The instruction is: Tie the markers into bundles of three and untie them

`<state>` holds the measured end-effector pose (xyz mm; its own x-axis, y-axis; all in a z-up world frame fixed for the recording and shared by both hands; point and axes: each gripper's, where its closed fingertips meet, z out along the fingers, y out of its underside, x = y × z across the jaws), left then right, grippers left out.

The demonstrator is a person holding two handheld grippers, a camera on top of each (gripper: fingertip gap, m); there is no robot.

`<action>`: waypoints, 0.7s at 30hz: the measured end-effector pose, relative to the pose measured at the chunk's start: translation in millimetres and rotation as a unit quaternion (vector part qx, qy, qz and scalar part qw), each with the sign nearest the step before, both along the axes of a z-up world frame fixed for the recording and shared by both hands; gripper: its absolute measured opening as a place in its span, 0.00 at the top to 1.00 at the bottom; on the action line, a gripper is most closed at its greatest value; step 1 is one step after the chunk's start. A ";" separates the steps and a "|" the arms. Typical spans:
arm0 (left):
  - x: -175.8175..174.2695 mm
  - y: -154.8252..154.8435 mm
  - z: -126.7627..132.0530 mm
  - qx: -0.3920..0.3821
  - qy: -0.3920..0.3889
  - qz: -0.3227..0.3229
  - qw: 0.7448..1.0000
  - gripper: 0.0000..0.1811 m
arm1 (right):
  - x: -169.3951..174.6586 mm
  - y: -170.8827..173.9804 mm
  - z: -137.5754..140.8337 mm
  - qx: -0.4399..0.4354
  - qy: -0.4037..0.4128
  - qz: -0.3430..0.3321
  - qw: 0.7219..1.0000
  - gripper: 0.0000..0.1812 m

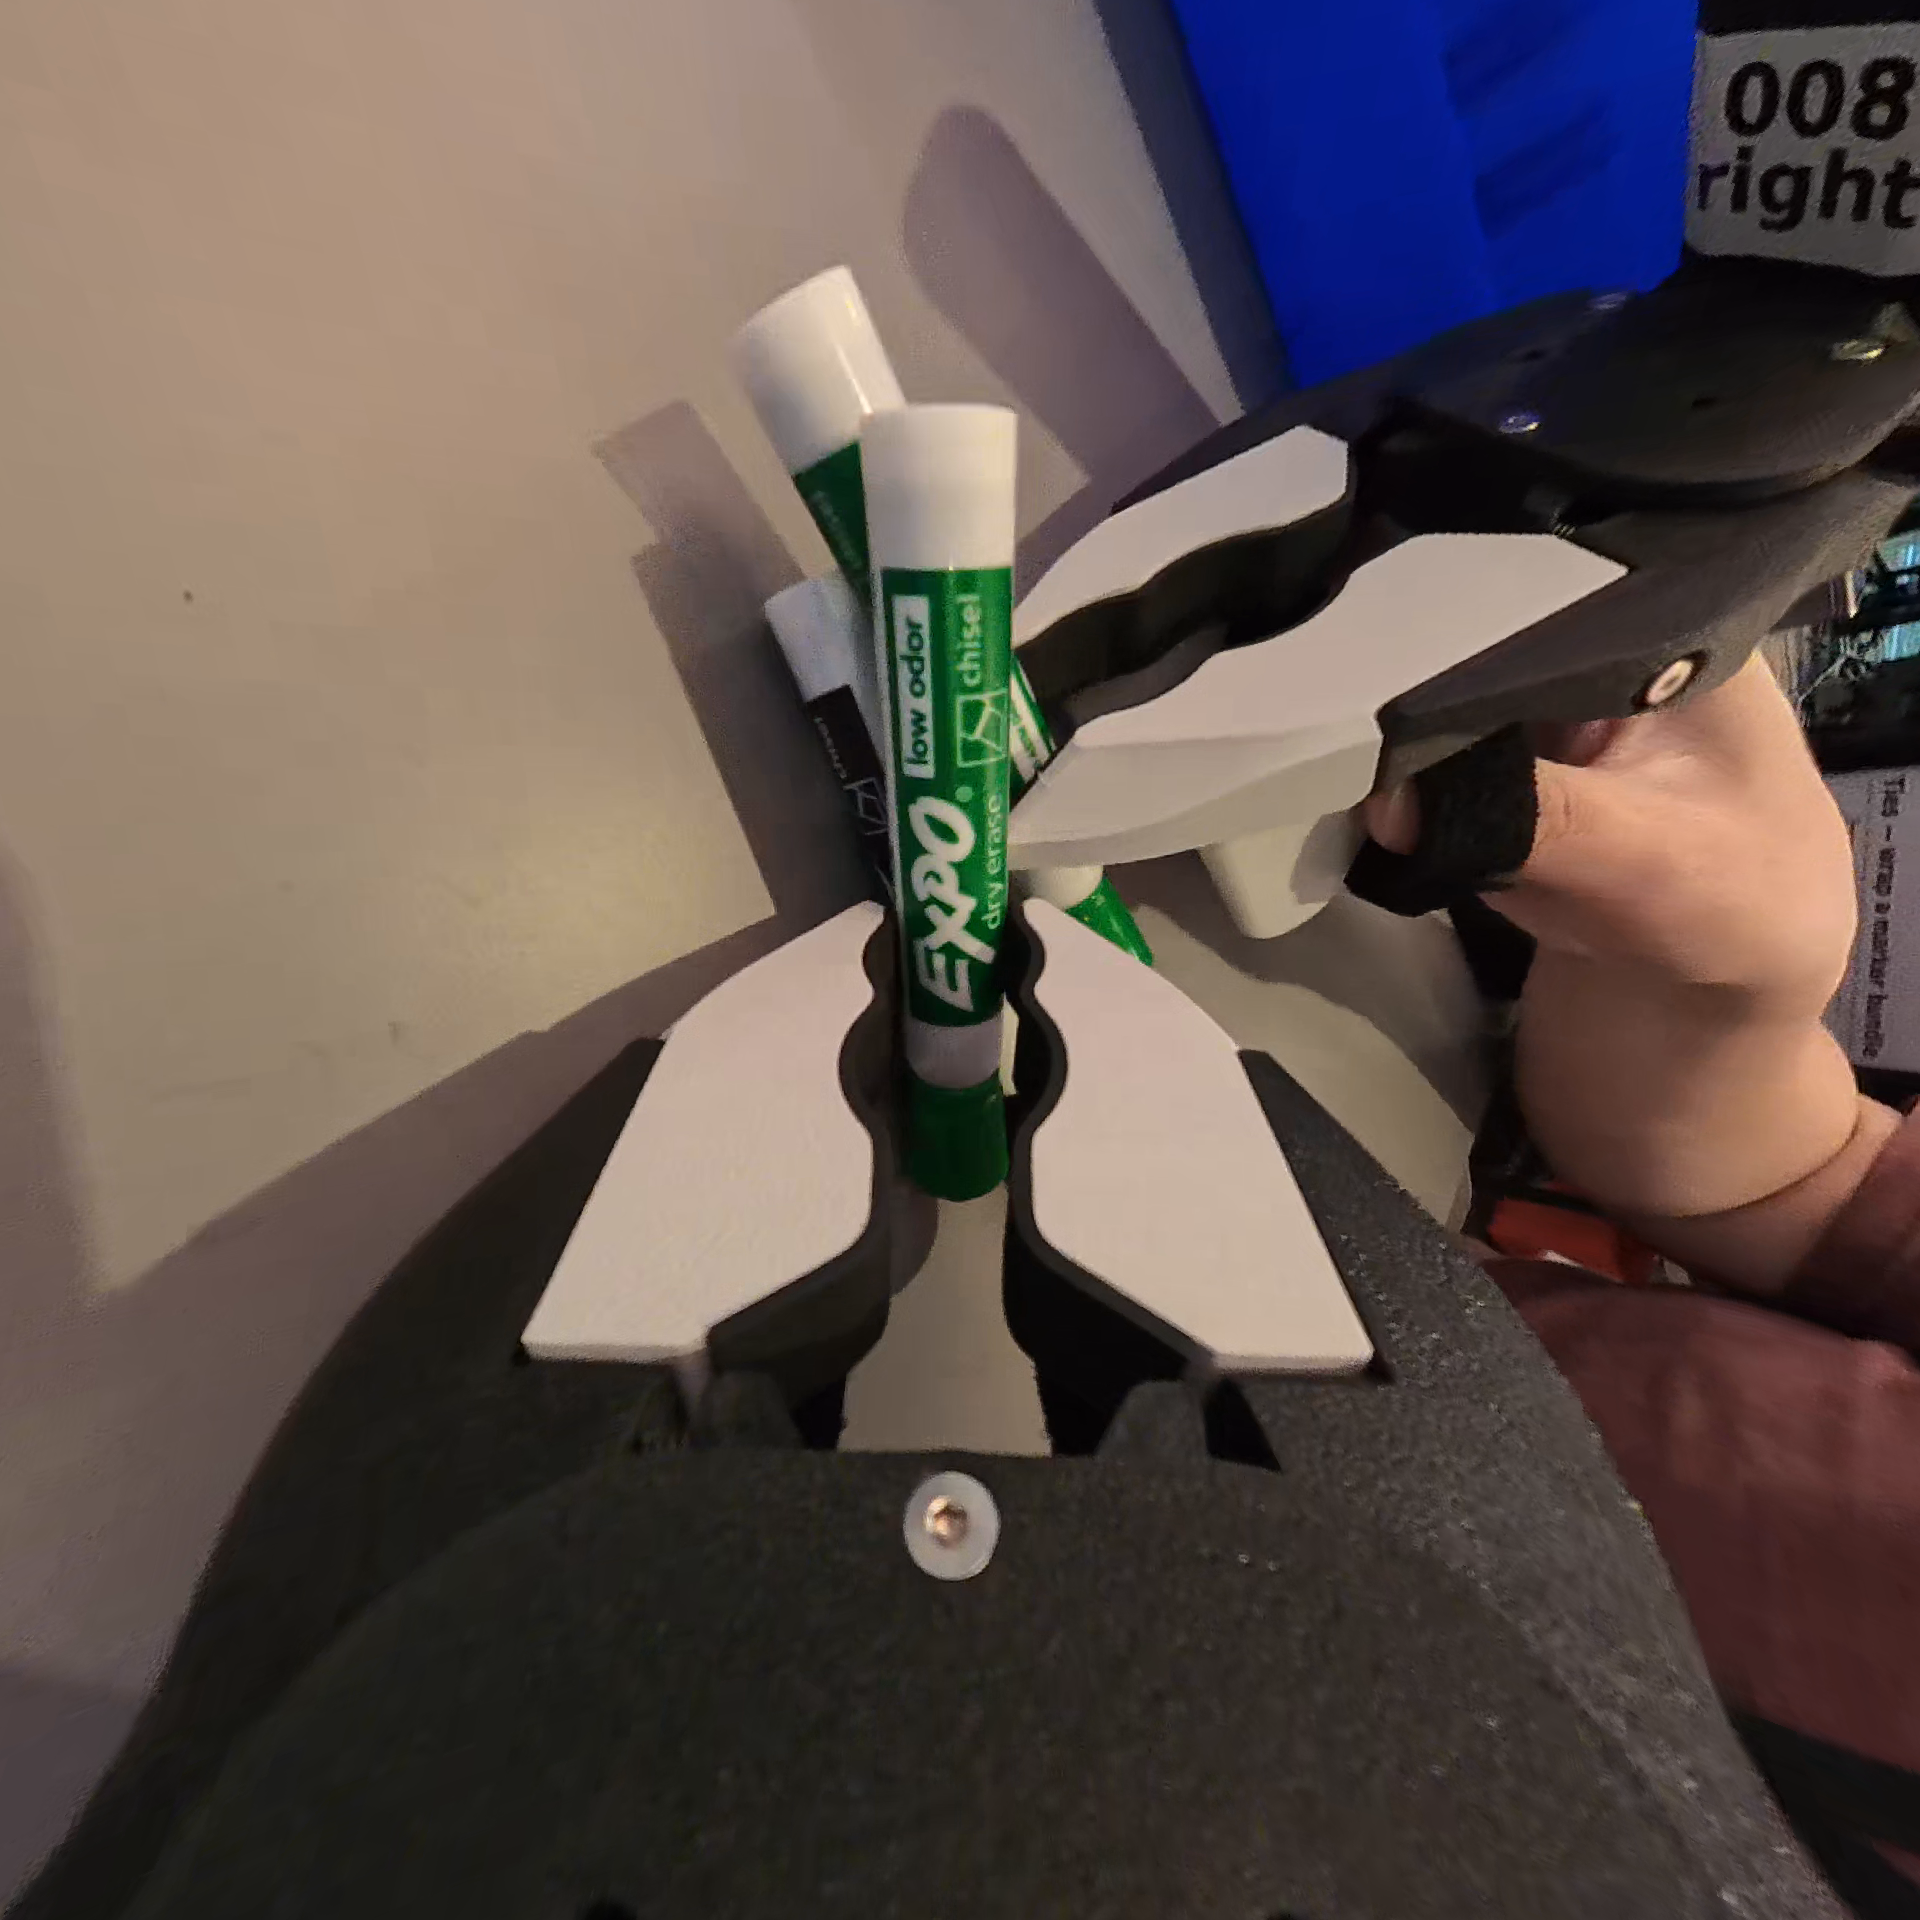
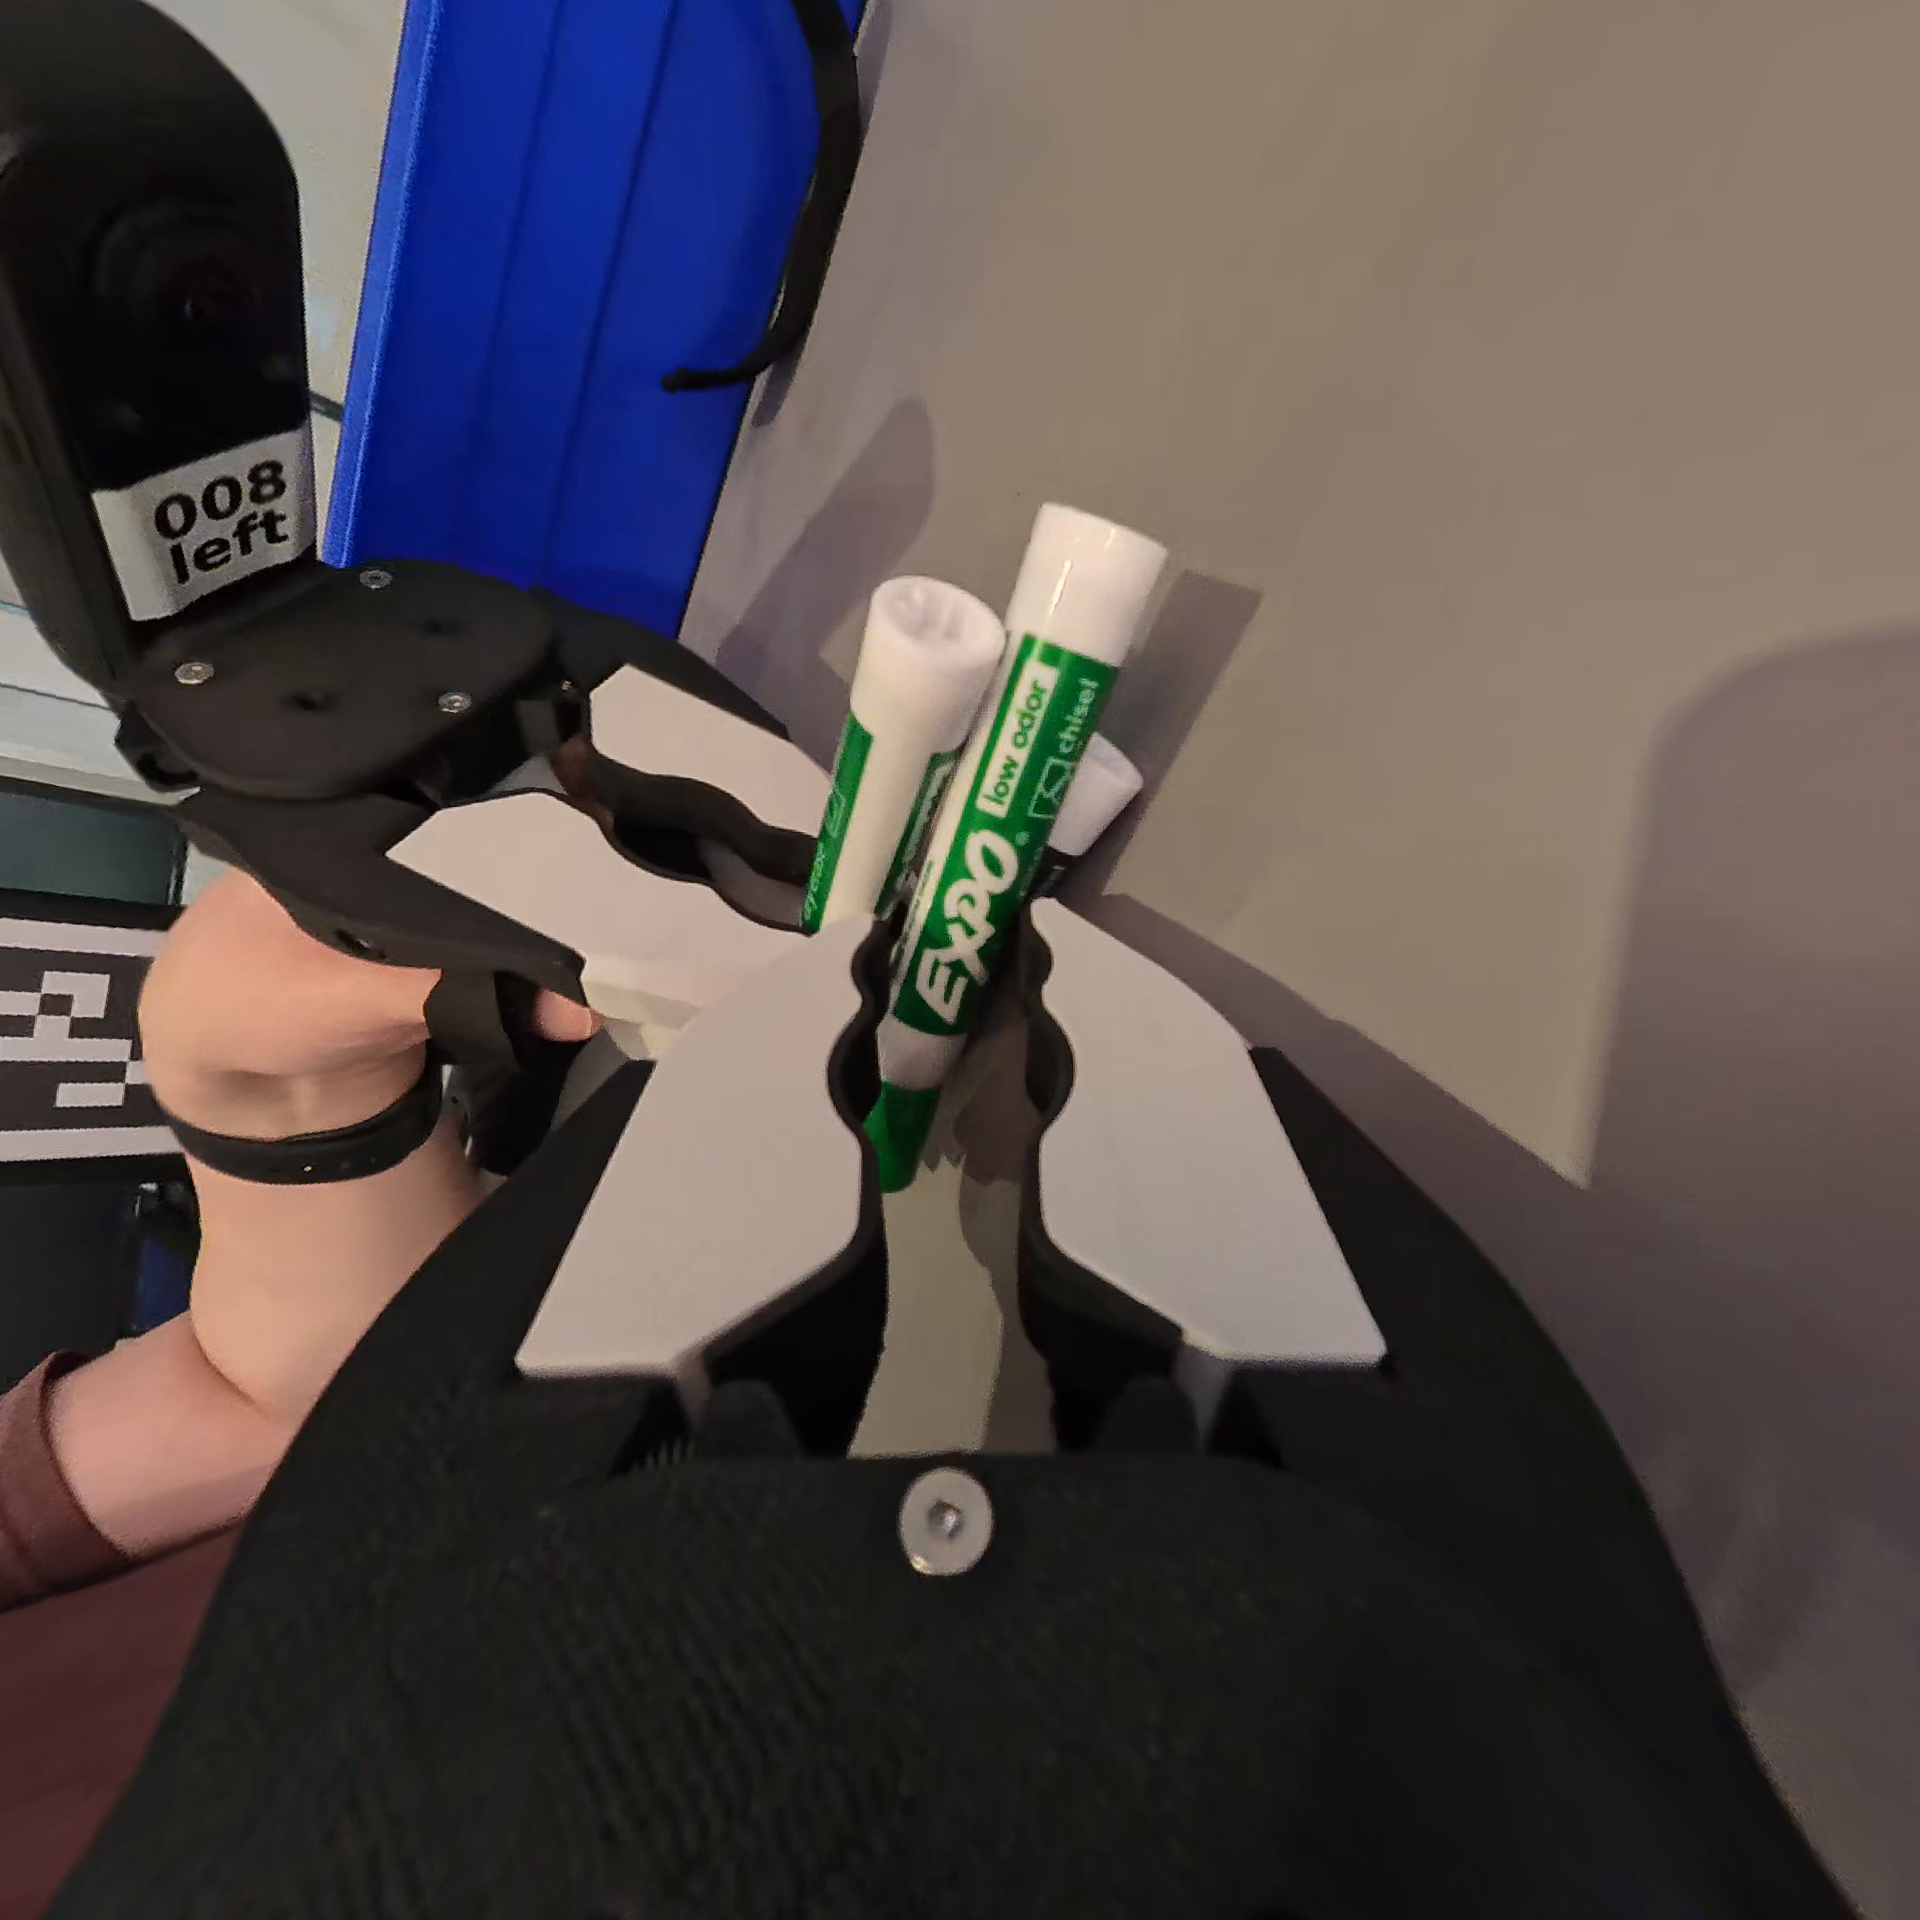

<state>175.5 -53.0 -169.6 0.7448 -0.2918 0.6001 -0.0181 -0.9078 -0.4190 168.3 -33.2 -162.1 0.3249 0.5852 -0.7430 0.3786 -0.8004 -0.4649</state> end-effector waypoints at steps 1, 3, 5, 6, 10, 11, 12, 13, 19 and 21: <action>0.0 0.2 0.0 0.001 -0.001 0.005 1.000 0.89 | -0.3 -0.1 0.1 0.001 0.000 0.003 1.000 0.87; 0.1 0.1 0.1 0.010 -0.002 0.005 1.000 0.89 | -0.6 -0.5 0.4 0.000 0.002 0.007 1.000 0.87; 0.1 0.4 0.5 0.013 -0.009 0.011 1.000 0.89 | -2.4 -0.6 1.1 -0.009 0.011 0.004 1.000 0.87; 0.1 0.7 0.7 0.011 -0.016 0.016 1.000 0.89 | -3.9 -0.2 1.8 -0.018 0.019 0.000 1.000 0.88; -0.3 0.9 1.8 0.008 -0.044 0.027 0.999 0.88 | -8.1 1.0 4.4 -0.057 0.051 -0.005 0.997 0.88; -0.3 0.3 2.0 0.008 -0.048 0.026 0.998 0.88 | -8.4 0.6 5.0 -0.064 0.057 -0.003 0.996 0.88; -0.3 -0.4 2.1 0.008 -0.050 0.024 0.998 0.88 | -8.5 -0.1 5.6 -0.068 0.061 -0.001 0.996 0.88; 0.0 -1.2 2.4 0.009 -0.052 0.023 0.998 0.88 | -8.4 -0.7 6.4 -0.069 0.065 0.000 0.995 0.88; 1.1 -1.4 9.5 0.047 -0.058 0.019 0.997 0.88 | -7.4 -2.4 17.7 -0.037 0.080 0.012 0.996 0.88; 0.7 -0.4 15.0 0.069 -0.060 0.019 0.996 0.88 | -8.0 -3.9 26.2 -0.030 0.096 0.018 0.995 0.89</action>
<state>176.2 -53.5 -154.6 0.6829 -0.3503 0.6411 0.0733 -0.8402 -0.5372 160.3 -37.1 -136.0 0.1537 0.5468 -0.8230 0.3165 -0.8163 -0.4832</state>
